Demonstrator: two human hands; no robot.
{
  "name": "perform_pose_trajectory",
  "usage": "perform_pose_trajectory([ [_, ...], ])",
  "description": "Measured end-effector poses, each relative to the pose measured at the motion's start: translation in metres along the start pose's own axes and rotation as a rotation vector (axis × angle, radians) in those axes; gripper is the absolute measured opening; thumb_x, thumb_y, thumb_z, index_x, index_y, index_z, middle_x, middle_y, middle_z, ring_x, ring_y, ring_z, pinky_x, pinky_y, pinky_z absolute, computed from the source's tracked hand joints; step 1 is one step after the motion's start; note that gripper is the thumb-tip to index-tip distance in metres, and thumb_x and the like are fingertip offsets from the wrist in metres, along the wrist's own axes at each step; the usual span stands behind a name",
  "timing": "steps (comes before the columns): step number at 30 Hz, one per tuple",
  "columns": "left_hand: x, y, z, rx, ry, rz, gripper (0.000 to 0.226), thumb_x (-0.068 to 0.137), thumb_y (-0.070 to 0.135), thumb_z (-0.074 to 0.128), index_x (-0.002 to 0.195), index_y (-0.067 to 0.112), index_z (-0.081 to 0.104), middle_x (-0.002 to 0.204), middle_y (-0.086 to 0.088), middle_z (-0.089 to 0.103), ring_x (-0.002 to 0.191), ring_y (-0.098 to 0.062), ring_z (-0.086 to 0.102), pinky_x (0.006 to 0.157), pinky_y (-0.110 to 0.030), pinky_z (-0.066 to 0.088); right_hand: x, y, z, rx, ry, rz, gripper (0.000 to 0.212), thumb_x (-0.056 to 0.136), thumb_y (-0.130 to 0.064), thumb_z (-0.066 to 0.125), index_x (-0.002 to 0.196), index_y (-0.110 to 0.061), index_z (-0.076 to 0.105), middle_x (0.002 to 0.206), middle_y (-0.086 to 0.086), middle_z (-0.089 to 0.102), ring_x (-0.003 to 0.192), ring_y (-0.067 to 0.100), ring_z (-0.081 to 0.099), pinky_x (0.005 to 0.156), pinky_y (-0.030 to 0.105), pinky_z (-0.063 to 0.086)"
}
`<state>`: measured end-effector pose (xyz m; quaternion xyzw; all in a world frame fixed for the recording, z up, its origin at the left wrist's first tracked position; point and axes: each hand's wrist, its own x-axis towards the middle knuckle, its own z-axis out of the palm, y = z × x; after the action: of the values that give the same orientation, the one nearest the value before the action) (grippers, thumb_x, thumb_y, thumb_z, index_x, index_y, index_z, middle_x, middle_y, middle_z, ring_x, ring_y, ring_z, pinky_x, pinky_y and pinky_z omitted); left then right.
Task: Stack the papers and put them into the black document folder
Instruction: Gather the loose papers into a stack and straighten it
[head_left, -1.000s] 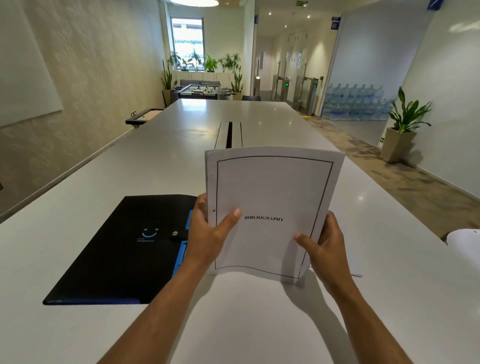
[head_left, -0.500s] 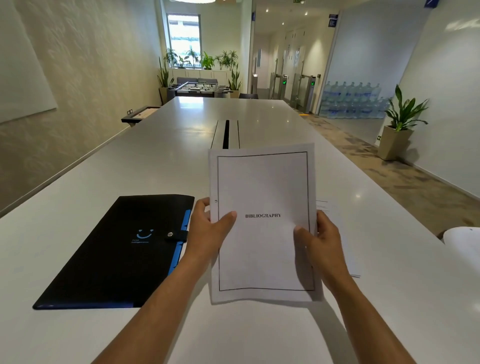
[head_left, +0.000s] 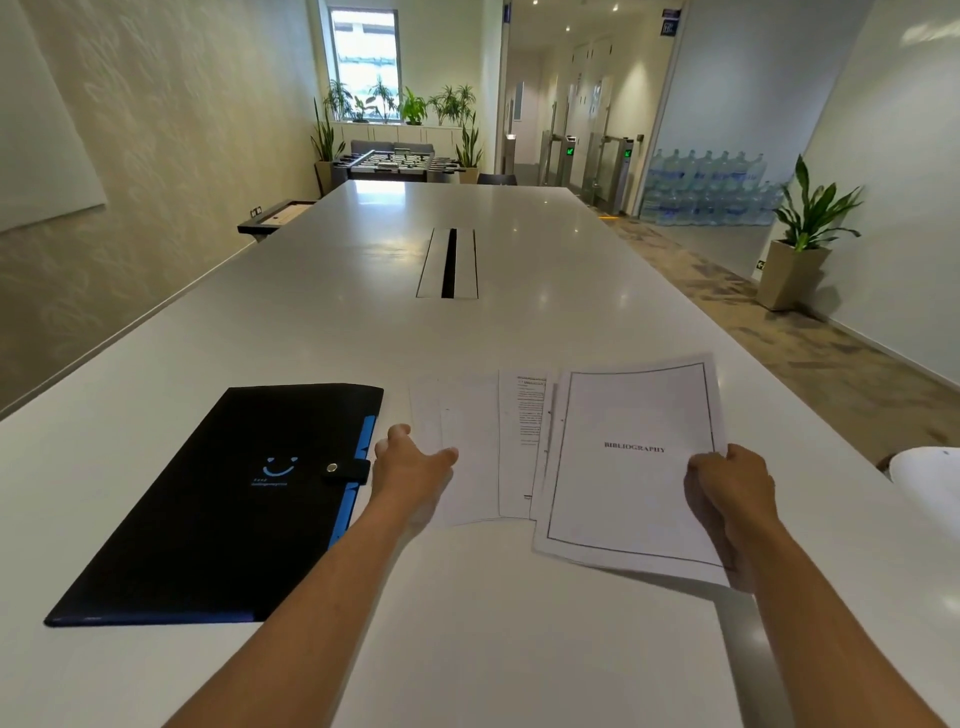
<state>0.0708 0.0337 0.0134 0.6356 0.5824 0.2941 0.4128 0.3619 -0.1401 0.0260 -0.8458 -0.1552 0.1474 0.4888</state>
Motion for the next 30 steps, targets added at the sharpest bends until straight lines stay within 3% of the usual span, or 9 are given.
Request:
perform_pose_trajectory([
  [4,0.005,0.014,-0.001,-0.260,-0.101,-0.120,0.077,0.077,0.016,0.077,0.140,0.013,0.032,0.140,-0.011,0.032,0.107,-0.024,0.047,0.071,-0.025,0.057,0.002,-0.001,0.007,-0.306,0.083,-0.031,0.037,0.083,-0.018,0.052,0.118,-0.005,0.055,0.116,0.020,0.061,0.101,0.041,0.057,0.087,0.046,0.048],
  [7,0.010,0.023,-0.004,-0.168,-0.099,-0.137,0.077,0.078,0.019,0.077,0.139,0.010,0.032,0.136,-0.009,0.037,0.090,-0.018,0.049,0.049,-0.011,0.048,0.000,-0.002,0.019,-0.526,0.061,-0.041,0.040,0.085,-0.024,0.053,0.122,-0.009,0.049,0.119,0.022,0.053,0.111,0.041,0.047,0.086,0.045,0.040],
  [10,0.016,0.025,-0.004,-0.006,-0.065,-0.102,0.077,0.077,0.025,0.078,0.137,0.007,0.034,0.137,-0.013,0.043,0.108,-0.025,0.051,0.067,-0.025,0.042,-0.003,-0.010,0.029,-0.592,0.032,-0.037,0.043,0.086,-0.026,0.052,0.127,-0.015,0.045,0.121,0.021,0.050,0.113,0.039,0.044,0.088,0.046,0.037],
  [15,0.024,0.024,-0.002,-0.091,-0.099,-0.143,0.077,0.074,0.015,0.082,0.135,0.005,0.037,0.130,-0.014,0.046,0.101,-0.022,0.045,0.073,-0.026,0.048,-0.004,-0.022,0.045,-0.598,-0.034,-0.068,0.043,0.087,-0.022,0.049,0.128,-0.014,0.043,0.125,0.020,0.049,0.116,0.039,0.043,0.092,0.047,0.036],
  [18,0.024,0.025,-0.002,-0.231,-0.120,-0.177,0.079,0.073,0.004,0.081,0.137,0.004,0.036,0.128,-0.014,0.045,0.093,-0.019,0.046,0.037,-0.010,0.044,-0.008,-0.025,0.055,-0.605,-0.041,-0.138,0.040,0.086,-0.018,0.049,0.125,-0.013,0.045,0.122,0.020,0.052,0.114,0.039,0.044,0.091,0.046,0.037],
  [19,0.025,0.026,-0.003,-0.261,-0.128,-0.186,0.080,0.073,0.004,0.081,0.138,0.004,0.035,0.132,-0.015,0.044,0.093,-0.018,0.049,0.035,-0.010,0.042,-0.010,-0.025,0.058,-0.608,-0.042,-0.172,0.038,0.086,-0.017,0.049,0.123,-0.012,0.046,0.120,0.020,0.054,0.112,0.039,0.046,0.089,0.045,0.038],
  [23,0.029,0.024,-0.004,-0.428,-0.235,-0.281,0.087,0.072,0.003,0.080,0.142,0.009,0.029,0.131,-0.017,0.046,0.099,-0.026,0.061,0.076,-0.032,0.049,-0.019,-0.027,0.073,-0.537,-0.063,-0.250,0.033,0.085,-0.014,0.047,0.118,-0.010,0.049,0.114,0.018,0.058,0.107,0.039,0.049,0.084,0.043,0.038],
  [27,0.029,0.024,0.000,-0.429,-0.267,-0.264,0.077,0.076,0.014,0.079,0.137,0.002,0.033,0.102,-0.011,0.054,0.091,-0.022,0.059,0.073,-0.031,0.047,-0.026,-0.028,0.088,-0.489,-0.084,-0.318,0.029,0.087,-0.015,0.047,0.115,-0.010,0.052,0.109,0.015,0.062,0.103,0.037,0.053,0.083,0.042,0.039],
  [30,0.027,0.025,0.005,-0.435,-0.298,-0.240,0.075,0.079,0.012,0.077,0.137,-0.001,0.032,0.104,-0.010,0.055,0.085,-0.017,0.062,0.074,-0.029,0.047,-0.032,-0.029,0.097,-0.436,-0.128,-0.373,0.019,0.088,-0.018,0.048,0.105,-0.011,0.052,0.100,0.012,0.064,0.095,0.036,0.057,0.080,0.041,0.044],
])
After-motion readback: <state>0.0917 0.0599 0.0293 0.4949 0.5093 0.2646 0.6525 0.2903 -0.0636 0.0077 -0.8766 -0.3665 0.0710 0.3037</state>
